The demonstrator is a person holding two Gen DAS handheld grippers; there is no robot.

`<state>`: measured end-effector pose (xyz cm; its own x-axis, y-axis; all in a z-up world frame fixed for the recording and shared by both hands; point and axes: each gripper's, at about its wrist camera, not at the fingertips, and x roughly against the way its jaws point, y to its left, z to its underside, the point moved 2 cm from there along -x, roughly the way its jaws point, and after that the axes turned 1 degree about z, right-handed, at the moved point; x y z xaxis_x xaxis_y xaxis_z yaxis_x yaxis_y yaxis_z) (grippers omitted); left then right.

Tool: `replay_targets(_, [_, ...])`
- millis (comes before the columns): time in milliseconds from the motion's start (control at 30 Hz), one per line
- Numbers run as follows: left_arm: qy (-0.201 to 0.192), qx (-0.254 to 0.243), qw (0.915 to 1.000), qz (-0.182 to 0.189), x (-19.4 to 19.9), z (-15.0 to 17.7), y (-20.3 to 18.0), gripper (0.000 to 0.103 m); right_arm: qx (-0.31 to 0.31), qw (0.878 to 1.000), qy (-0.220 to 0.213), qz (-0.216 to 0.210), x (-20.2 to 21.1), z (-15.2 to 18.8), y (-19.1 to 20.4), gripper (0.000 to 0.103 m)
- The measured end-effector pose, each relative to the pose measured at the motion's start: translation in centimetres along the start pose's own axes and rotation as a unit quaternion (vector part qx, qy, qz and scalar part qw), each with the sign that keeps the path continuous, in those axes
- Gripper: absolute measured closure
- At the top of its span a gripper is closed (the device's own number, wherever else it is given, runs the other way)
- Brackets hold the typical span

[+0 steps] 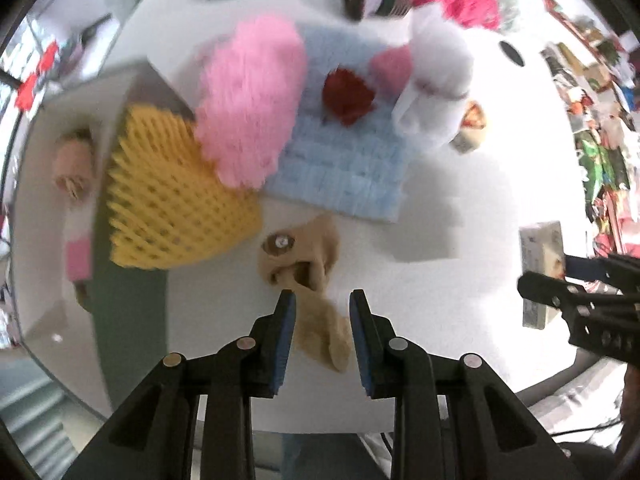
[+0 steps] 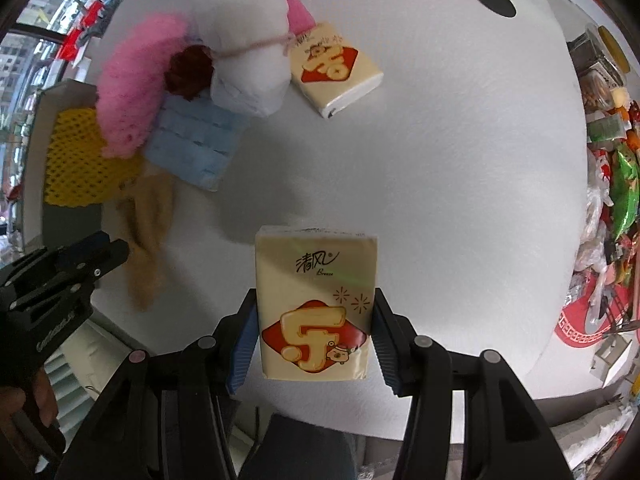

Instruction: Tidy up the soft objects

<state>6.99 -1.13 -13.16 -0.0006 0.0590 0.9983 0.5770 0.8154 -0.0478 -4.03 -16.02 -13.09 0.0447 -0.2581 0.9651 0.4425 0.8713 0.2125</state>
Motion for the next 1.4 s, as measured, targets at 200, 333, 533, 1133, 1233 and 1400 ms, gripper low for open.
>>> replay_targets(200, [-0.042, -0.011, 0.9990, -0.003, 4.4, 0.3, 0.4, 0.073, 0.011, 1.000, -0.021, 0.001, 2.6, -0.7, -1.4, 0.047])
replay_targets(333, [-0.070, -0.007, 0.9975, -0.008, 6.6, -0.4, 1.8, 0.073, 0.020, 0.999, -0.035, 0.000, 2.8, 0.4, 0.8, 0.047])
replay_targets(533, [-0.093, -0.008, 0.9956, -0.006, 7.9, -1.1, 3.1, 0.073, 0.021, 0.999, -0.050, -0.001, 3.6, -0.4, 3.0, 0.047])
replay_targets(1133, [-0.144, -0.049, 0.9881, 0.021, 10.9, -1.4, 7.5, 0.073, -0.019, 0.996, -0.083, 0.008, 4.1, -0.3, 7.7, 0.047])
replay_targets(1233, [-0.152, -0.048, 0.9870, 0.020, 11.1, -1.1, 8.7, 0.073, -0.018, 0.996, -0.090, 0.014, 4.3, -0.1, 8.8, 0.047])
replay_targets(1400, [-0.160, -0.049, 0.9856, 0.022, 11.5, -0.1, 10.6, 0.073, -0.020, 0.995, -0.098, 0.021, 4.5, 0.1, 10.8, 0.047])
